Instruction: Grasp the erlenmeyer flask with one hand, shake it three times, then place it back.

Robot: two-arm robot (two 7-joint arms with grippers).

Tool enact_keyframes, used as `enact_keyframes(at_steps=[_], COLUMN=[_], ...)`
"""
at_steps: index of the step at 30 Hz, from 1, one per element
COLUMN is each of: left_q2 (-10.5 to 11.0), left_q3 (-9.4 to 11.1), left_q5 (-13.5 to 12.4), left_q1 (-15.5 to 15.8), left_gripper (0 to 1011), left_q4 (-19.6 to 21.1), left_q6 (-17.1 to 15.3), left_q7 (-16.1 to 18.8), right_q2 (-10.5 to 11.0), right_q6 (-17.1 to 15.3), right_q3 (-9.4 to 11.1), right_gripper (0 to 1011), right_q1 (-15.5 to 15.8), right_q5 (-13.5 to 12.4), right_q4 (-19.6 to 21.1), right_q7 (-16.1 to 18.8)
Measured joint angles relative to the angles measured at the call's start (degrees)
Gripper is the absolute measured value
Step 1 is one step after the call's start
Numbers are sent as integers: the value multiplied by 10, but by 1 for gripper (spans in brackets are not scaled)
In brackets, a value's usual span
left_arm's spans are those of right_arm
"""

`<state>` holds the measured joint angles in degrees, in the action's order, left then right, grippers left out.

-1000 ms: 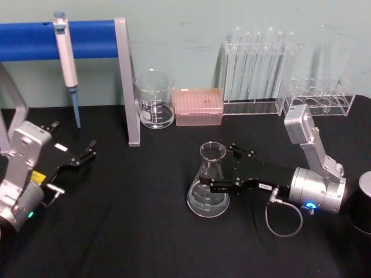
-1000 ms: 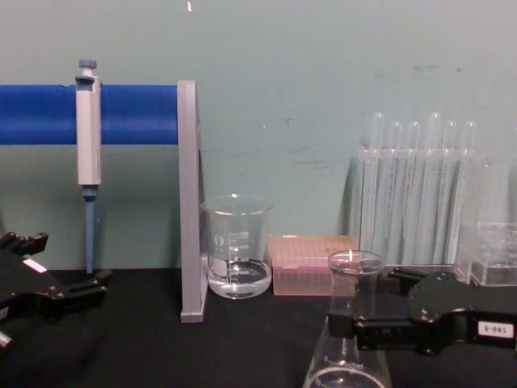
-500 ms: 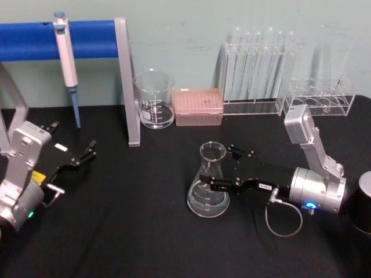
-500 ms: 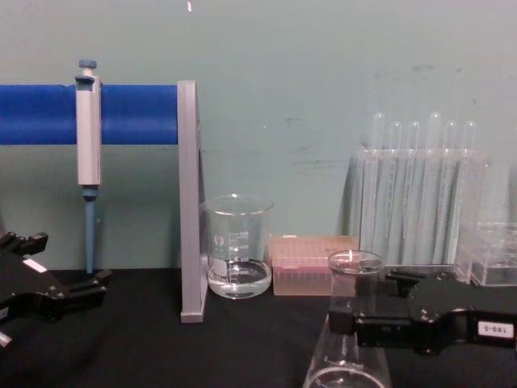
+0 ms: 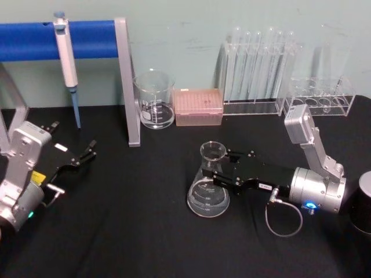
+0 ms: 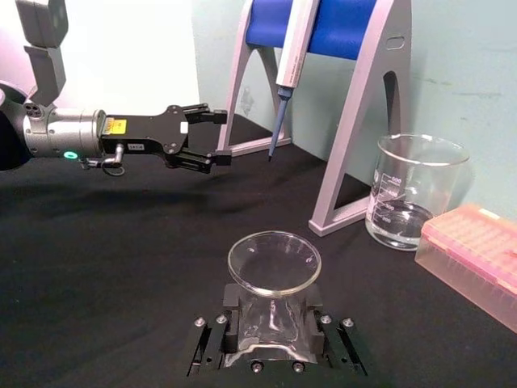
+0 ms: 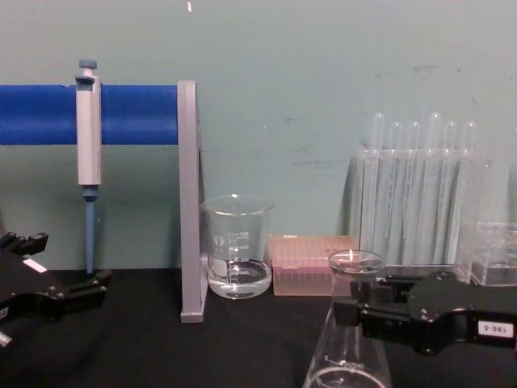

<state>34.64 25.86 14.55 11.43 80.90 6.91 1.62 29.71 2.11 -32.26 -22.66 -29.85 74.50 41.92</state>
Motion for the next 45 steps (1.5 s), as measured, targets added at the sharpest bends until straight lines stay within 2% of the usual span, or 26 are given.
enact_keyframes(at_steps=[1, 22, 28, 31, 36, 41, 42, 45], left_q2=[0, 0, 0, 0, 0, 0, 0, 0], left_q3=[0, 0, 0, 0, 0, 0, 0, 0], left_q5=[0, 0, 0, 0, 0, 0, 0, 0], left_q1=[0, 0, 0, 0, 0, 0, 0, 0], left_gripper=[1001, 1001, 1001, 1001, 1001, 1001, 1001, 1001], left_q4=[0, 0, 0, 0, 0, 0, 0, 0], left_q6=[0, 0, 0, 0, 0, 0, 0, 0], left_q7=[0, 0, 0, 0, 0, 0, 0, 0], right_q2=[0, 0, 0, 3, 9, 12, 12, 11], right_q6=[0, -1, -5, -8, -17, -27, -27, -31], right_q3=[0, 1, 13, 23, 44, 78, 78, 99], right_gripper=[453, 453, 456, 453, 456, 453, 453, 456], right_q1=[0, 0, 9, 18, 40, 75, 75, 96], right_q5=[0, 0, -10, -15, -16, -2, -2, 10], right_q4=[0, 0, 16, 35, 78, 138, 138, 172], right_q7=[0, -1, -11, -27, -75, -150, -150, -193])
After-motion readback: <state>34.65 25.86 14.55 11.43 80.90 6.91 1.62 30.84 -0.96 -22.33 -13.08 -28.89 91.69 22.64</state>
